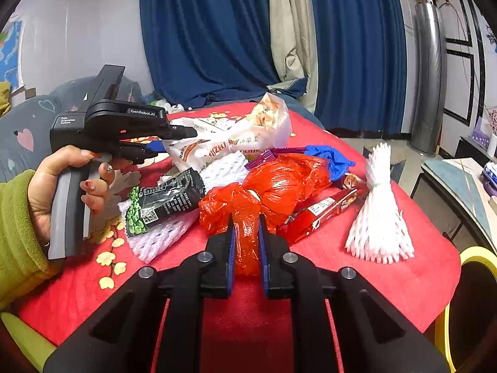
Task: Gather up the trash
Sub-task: 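Close the right gripper on the red bag while the left grips the white bag, then carry both bags over the yellow bin and open both grippers, then move both tools back over the bed toward the foam nets, then grasp the white foam net with the right gripper while the left grasps a green snack wrapper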
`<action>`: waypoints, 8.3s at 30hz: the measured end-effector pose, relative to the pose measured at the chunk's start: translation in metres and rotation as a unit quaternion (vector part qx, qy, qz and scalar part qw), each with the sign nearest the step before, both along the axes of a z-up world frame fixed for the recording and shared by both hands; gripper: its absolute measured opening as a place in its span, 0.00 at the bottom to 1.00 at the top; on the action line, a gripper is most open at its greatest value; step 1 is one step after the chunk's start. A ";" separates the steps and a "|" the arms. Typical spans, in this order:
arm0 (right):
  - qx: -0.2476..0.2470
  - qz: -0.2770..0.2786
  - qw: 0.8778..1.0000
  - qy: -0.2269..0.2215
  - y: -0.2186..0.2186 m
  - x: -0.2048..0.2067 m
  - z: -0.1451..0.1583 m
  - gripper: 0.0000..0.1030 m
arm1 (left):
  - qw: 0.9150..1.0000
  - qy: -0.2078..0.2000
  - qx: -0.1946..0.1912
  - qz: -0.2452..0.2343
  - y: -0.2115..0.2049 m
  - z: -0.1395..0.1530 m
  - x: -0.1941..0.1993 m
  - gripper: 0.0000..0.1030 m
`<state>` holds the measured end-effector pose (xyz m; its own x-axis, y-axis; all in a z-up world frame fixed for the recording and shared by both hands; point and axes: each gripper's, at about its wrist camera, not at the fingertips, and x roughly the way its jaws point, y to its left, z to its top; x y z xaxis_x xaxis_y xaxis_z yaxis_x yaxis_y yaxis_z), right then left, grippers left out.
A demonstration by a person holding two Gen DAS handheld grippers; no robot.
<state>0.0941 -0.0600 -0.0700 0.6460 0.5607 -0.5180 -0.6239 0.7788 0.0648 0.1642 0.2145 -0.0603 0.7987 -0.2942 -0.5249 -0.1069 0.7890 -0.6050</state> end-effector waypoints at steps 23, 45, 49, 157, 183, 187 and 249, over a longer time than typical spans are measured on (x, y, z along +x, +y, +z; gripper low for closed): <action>0.032 -0.060 0.996 -0.054 -0.058 -0.018 0.037 0.10 | 0.991 -0.112 0.075 0.003 -0.045 0.076 -0.056 0.10; 0.027 -0.151 0.986 -0.058 -0.155 -0.017 0.053 0.10 | 0.984 -0.092 0.127 -0.079 -0.152 0.074 -0.044 0.10; 0.027 -0.173 0.983 -0.058 -0.176 -0.018 0.054 0.10 | 0.981 -0.095 0.143 -0.094 -0.176 0.074 -0.041 0.10; 0.033 -0.136 0.988 -0.062 -0.135 -0.017 0.058 0.77 | 0.969 -0.119 0.217 -0.013 -0.175 0.052 -0.075 0.90; -0.032 -0.113 0.993 0.020 -0.073 0.060 -0.005 0.80 | 0.969 -0.019 0.232 -0.082 -0.140 0.012 -0.088 0.49; -0.028 -0.121 0.992 0.039 -0.073 0.070 -0.014 0.80 | 0.969 0.000 0.233 -0.086 -0.142 0.006 -0.088 0.46; 0.049 -0.081 0.995 0.024 -0.140 0.014 0.026 0.17 | 0.973 -0.065 0.195 -0.106 -0.181 0.044 -0.084 0.09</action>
<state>0.1078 -0.2002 -0.0437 0.7076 0.5011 -0.4981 -0.4855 0.8570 0.1725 0.0803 0.0330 -0.0162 0.8083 -0.2590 -0.5288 0.1409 0.9570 -0.2535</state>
